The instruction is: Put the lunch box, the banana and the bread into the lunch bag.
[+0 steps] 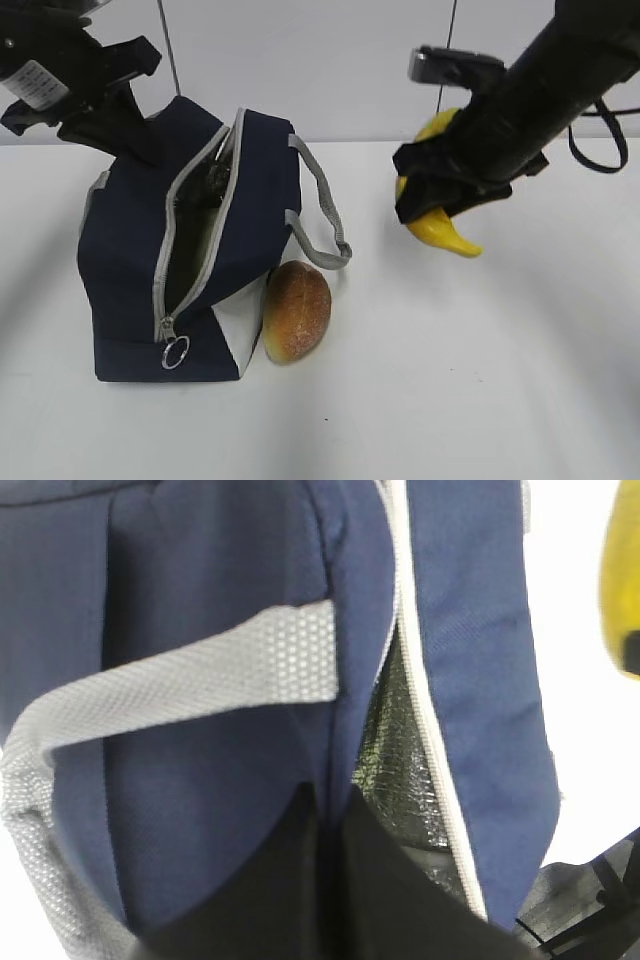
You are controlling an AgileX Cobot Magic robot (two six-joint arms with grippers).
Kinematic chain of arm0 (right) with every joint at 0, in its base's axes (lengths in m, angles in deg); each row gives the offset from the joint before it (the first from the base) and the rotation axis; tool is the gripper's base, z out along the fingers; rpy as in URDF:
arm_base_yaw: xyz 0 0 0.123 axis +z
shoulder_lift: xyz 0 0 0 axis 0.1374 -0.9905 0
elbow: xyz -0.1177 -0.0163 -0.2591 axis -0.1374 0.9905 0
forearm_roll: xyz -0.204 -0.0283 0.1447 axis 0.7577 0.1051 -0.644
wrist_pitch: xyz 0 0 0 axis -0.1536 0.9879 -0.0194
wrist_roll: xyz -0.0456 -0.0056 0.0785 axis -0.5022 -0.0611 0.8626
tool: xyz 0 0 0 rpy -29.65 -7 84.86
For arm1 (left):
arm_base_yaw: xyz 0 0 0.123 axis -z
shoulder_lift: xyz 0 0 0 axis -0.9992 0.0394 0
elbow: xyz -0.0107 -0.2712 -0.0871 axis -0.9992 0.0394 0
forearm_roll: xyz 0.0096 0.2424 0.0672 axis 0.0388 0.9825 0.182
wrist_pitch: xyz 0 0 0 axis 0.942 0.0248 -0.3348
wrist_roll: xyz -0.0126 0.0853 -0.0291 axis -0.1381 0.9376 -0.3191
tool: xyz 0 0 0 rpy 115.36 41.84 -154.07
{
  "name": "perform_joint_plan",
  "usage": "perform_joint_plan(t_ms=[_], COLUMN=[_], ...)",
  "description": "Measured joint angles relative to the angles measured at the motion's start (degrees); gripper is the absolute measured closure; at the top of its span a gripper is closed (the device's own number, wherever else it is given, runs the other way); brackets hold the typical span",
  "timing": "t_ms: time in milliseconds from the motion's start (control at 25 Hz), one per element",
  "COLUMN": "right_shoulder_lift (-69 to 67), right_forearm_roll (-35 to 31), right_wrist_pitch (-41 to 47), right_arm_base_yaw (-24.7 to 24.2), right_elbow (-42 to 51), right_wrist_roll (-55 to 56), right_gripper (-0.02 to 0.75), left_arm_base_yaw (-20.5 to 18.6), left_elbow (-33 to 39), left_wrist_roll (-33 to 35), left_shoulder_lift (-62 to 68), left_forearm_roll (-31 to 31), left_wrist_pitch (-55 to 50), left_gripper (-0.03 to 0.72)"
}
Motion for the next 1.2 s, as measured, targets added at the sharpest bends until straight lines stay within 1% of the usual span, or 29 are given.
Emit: perform_joint_plan(t_ms=[40, 120, 240, 280, 360, 520, 640, 760, 880, 1040, 1200], right_shoulder_lift=[0.89, 1.69, 1.67, 1.52, 0.63, -2.66, -6.18, -9.05, -11.64, -16.20, -21.28], right_forearm_roll=[-3.28, -13.57, -26.91, -30.08, -33.85, -35.79, -38.60, -41.61, -42.33, -42.56, -42.42], right_wrist_pitch=[0.98, 4.31, 9.58, 11.05, 13.13, 16.74, 17.37, 17.37, 17.26, 17.26, 17.26], right_arm_base_yaw=[0.43, 1.75, 4.47, 5.36, 6.87, 9.25, 10.67, 11.04, 11.04, 11.04, 11.04], right_elbow=[-1.11, -3.80, -6.53, -6.99, -7.50, -7.63, -7.63, -7.74, -8.83, -13.42, -20.55], right_wrist_roll=[-3.30, -10.71, -19.74, -21.50, -23.11, -23.76, -23.84, -23.33, -20.78, -16.62, -12.46], right_gripper=[0.414, 0.414, 0.414, 0.414, 0.414, 0.414, 0.414, 0.414, 0.414, 0.414, 0.414], left_arm_base_yaw=[0.00, 0.00, 0.00, 0.00, 0.00, 0.00, 0.00, 0.00, 0.00, 0.00, 0.00], left_elbow=[0.00, 0.00, 0.00, 0.00, 0.00, 0.00, 0.00, 0.00, 0.00, 0.00, 0.00], left_wrist_roll=[0.00, 0.00, 0.00, 0.00, 0.00, 0.00, 0.00, 0.00, 0.00, 0.00, 0.00], left_shoulder_lift=[0.00, 0.00, 0.00, 0.00, 0.00, 0.00, 0.00, 0.00, 0.00, 0.00, 0.00], left_forearm_roll=[0.06, 0.05, 0.54, 0.66, 0.71, 0.78, 0.80, 0.85, 0.85, 0.85, 0.92], left_wrist_pitch=[0.00, 0.00, 0.00, 0.00, 0.00, 0.00, 0.12, 0.25, 0.37, 0.37, 0.41], left_gripper=[0.691, 0.691, 0.691, 0.691, 0.691, 0.691, 0.691, 0.691, 0.691, 0.691, 0.691])
